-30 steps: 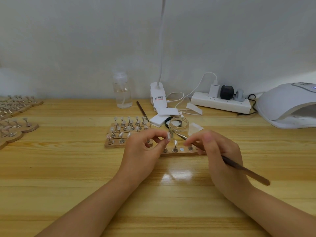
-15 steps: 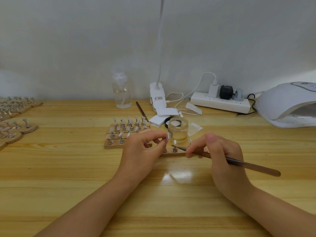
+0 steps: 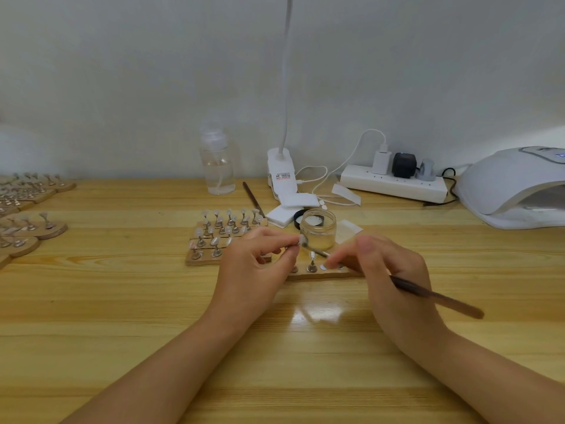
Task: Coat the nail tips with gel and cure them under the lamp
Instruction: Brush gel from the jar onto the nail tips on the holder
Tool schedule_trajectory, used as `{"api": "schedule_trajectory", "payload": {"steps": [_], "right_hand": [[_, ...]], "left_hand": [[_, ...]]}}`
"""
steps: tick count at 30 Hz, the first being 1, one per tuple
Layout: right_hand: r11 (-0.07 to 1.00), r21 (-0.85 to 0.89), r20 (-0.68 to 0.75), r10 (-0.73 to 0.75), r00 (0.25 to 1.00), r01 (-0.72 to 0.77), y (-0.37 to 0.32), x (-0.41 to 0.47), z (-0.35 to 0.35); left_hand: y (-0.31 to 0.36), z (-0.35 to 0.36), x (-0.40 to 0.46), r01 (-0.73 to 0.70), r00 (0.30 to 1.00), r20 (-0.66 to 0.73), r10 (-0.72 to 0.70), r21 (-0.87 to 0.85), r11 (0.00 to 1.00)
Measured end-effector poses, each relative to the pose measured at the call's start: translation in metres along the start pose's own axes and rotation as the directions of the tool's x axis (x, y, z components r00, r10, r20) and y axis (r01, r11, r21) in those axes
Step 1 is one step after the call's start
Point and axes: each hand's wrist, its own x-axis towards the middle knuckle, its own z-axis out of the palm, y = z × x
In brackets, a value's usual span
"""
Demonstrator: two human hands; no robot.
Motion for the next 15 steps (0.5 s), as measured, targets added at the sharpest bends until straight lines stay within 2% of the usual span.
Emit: {"api": "schedule_trajectory", "payload": {"steps": [2,6,10,15], "right_hand": [[0.999,0.023,-0.035,-0.023,0.999,0.024,0.0006,-0.0011,-0.0014],[0.996,-0.078,-0.012,-0.039,0.999,0.038,-0.0004,0.0024,0.0005],[1.0,0.005,-0.021,-0.004,1.0,0.004,0.0,-0.0004,-0.0009],[0.994,-0.097,0.009,-0.049,0.999,0.049,-0.0014,0.0028,0.001]], "left_hand": [[0.0,-0.0002,0.0,-0.007,1.0,-0.002,0.007,0.007,1.0],[-0.0024,-0.0001,0.0003,-0.016,1.0,-0.01,0.016,0.04,0.999],[-0.0036,-0.0005,0.0007,-0.018,1.0,-0.013,0.019,0.061,0.998],[-0.0042,-0.0002,0.0009,-0.031,0.999,-0.013,0.033,0.078,0.996]]}}
